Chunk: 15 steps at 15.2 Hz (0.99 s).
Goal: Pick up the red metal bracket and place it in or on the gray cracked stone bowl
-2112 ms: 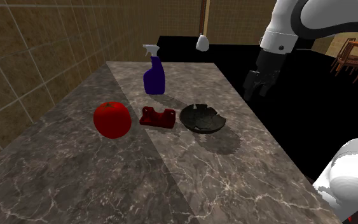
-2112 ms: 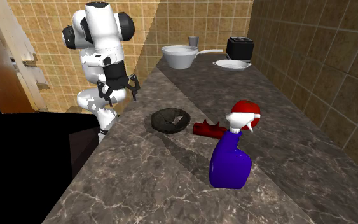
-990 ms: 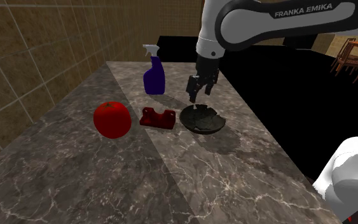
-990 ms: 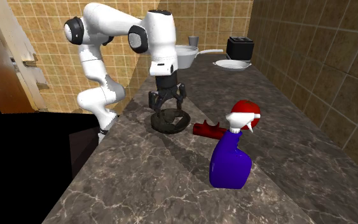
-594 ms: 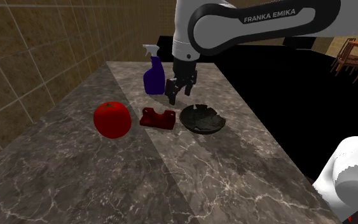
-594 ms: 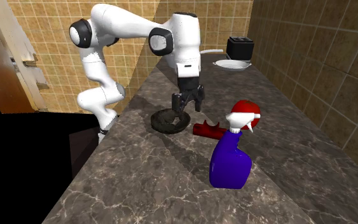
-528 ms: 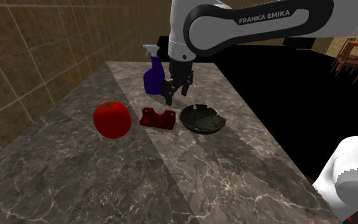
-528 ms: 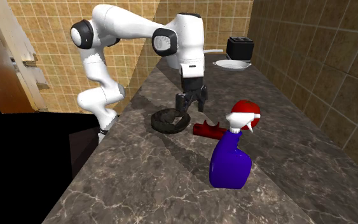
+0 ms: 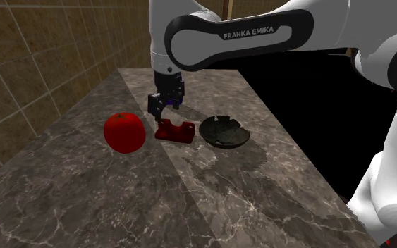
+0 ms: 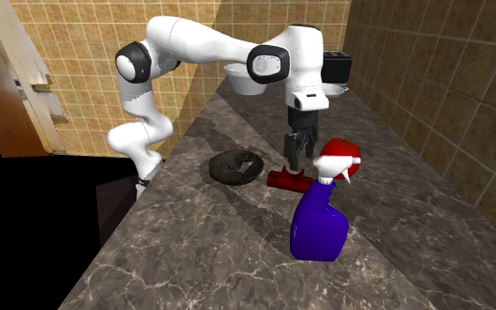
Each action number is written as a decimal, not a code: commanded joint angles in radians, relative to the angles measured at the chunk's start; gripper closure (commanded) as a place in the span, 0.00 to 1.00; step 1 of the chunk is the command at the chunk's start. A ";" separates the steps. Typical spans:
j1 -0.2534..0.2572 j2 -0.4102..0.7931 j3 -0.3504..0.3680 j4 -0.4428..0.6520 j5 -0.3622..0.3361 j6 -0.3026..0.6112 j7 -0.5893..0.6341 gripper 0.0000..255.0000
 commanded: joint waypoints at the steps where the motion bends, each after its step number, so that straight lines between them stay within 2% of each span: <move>1: 0.005 0.016 0.001 -0.002 -0.009 0.018 0.003 0.00; 7: 0.002 0.030 -0.003 -0.058 -0.016 0.086 0.009 0.00; 14: 0.002 0.030 -0.003 -0.057 -0.017 0.086 0.009 0.00; 15: 0.002 0.030 -0.003 -0.057 -0.017 0.086 0.009 1.00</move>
